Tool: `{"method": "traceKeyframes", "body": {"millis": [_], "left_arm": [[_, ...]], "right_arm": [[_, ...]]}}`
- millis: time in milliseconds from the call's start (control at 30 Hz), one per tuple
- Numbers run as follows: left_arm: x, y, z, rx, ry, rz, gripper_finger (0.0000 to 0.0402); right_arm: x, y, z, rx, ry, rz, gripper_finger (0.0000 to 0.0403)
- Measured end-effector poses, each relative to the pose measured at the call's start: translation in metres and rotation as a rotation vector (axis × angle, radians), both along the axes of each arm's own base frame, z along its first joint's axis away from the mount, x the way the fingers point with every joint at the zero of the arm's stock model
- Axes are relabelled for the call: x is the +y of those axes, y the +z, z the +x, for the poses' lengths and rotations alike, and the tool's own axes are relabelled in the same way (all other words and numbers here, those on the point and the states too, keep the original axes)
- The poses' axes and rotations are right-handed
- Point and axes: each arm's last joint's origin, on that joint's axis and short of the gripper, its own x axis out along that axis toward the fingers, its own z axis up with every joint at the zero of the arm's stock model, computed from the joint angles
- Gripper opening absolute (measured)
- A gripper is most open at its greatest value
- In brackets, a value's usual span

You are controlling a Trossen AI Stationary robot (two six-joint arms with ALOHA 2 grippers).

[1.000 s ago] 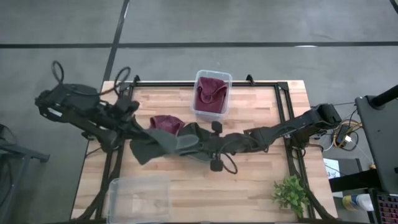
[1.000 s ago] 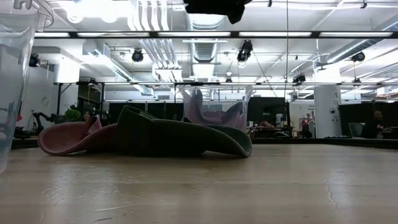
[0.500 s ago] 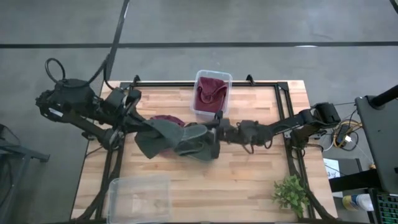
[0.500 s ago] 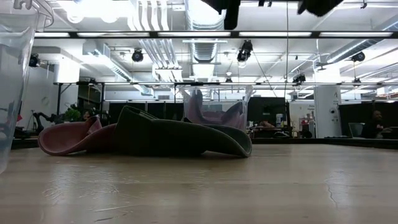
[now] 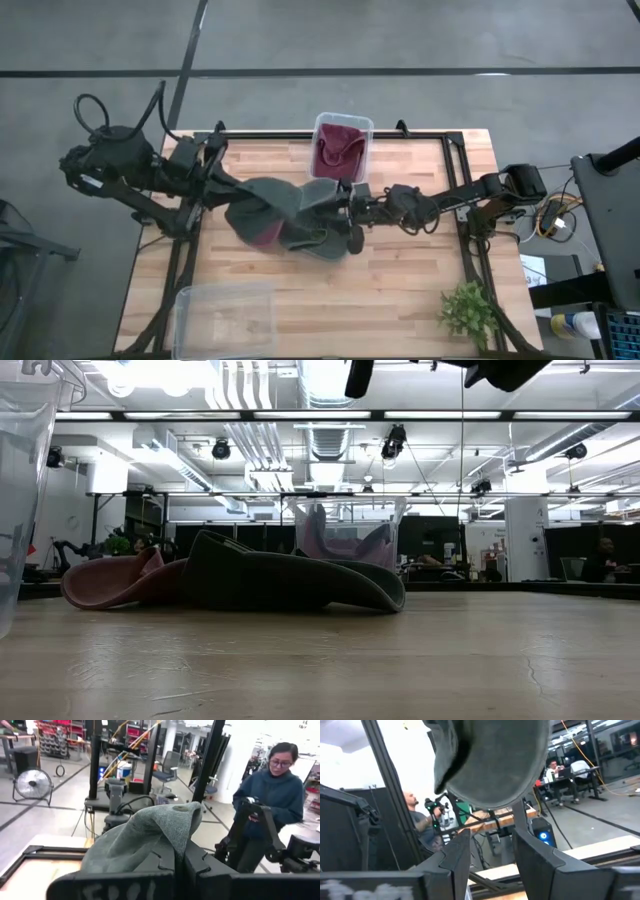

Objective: Pick & Place hat
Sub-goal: Put the bottom black cap into the bottom transparent bin

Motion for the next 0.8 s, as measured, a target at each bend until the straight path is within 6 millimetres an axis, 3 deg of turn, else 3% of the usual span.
{"method": "traceKeyframes", "body": {"millis": [433, 800], "left_arm": [[-0.001, 0.0, 0.004, -0.016, 0.01, 0.011, 0.0], [-0.009, -0.003, 0.029, -0.027, 0.03, 0.022, 0.0]], "right_arm": [[0.0, 0.008, -0.002, -0.084, -0.007, -0.002, 0.0138], [0.0, 0.015, -0.001, -0.113, 0.007, -0.015, 0.0134]]}}
